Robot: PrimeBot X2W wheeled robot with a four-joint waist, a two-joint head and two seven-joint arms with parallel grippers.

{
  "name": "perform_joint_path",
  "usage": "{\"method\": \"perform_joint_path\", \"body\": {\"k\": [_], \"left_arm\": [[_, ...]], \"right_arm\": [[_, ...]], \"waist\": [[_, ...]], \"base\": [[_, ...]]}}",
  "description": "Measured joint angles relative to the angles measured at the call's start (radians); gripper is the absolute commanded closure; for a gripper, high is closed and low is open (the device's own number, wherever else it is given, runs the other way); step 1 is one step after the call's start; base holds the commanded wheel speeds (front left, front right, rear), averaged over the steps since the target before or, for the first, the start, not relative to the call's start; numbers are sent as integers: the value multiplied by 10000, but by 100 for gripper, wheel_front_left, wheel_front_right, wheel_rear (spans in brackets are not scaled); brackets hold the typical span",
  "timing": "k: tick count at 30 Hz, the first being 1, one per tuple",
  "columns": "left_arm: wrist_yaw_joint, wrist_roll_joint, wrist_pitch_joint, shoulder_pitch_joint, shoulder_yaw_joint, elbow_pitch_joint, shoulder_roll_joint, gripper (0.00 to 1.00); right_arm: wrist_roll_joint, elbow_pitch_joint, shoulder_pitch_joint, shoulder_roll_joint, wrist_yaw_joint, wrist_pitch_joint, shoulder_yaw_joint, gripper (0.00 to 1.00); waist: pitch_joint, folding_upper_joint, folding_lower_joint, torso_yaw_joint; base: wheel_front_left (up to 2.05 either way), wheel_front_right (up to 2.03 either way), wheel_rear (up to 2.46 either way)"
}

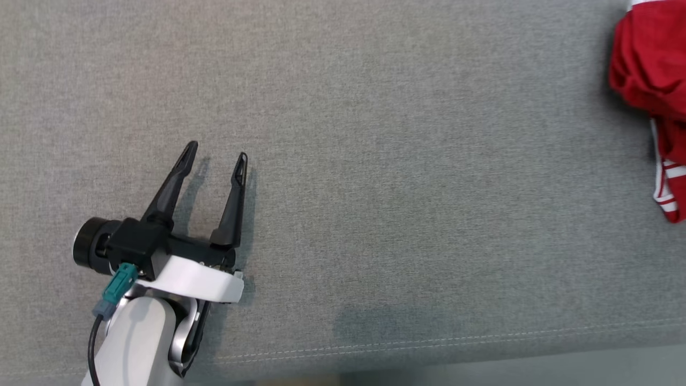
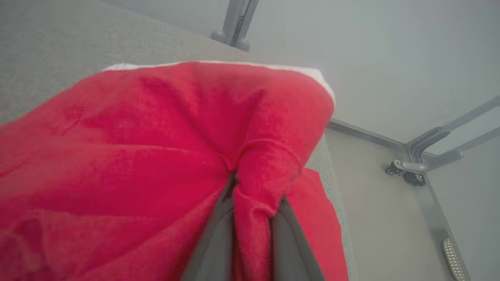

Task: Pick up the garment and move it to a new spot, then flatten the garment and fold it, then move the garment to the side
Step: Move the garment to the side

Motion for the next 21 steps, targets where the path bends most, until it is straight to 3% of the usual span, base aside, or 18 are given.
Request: {"method": "perform_joint_path", "body": {"k": [2, 3, 10, 15, 17, 21], "left_arm": [[-42, 0, 0, -134, -25, 10, 21, 0], [-81, 0, -2, -190, -50, 27, 19, 0], [-84, -4, -13, -295, -84, 245, -121, 0], [-84, -25, -17, -288, -38, 464, -148, 0], [-71, -52, -38, -263, 12, 500, -157, 0], [17, -90, -48, -148, 245, 546, -155, 0]], "right_arm": [[-13, 472, -228, -31, 0, 23, 65, 50], [-58, 779, -352, -23, 0, 25, 31, 0], [-1526, 3085, -1111, 163, 0, -869, -1315, 0], [-3087, 3626, -1593, 462, 0, -1902, -2537, 0], [-3659, 3296, -1619, 750, 0, -2105, -2909, 0], [-4364, 389, -1082, 2224, 0, -2219, -3831, 0]], "waist": [[149, 0, -1, 79], [204, 0, 0, 125], [234, 0, -1, 374], [-163, 0, -1, 405], [-381, 0, 0, 412], [-1017, 0, 0, 461]], "base": [[0, 0, 0], [0, 0, 0], [0, 0, 0], [0, 0, 0], [0, 0, 0], [0, 0, 0]]}}
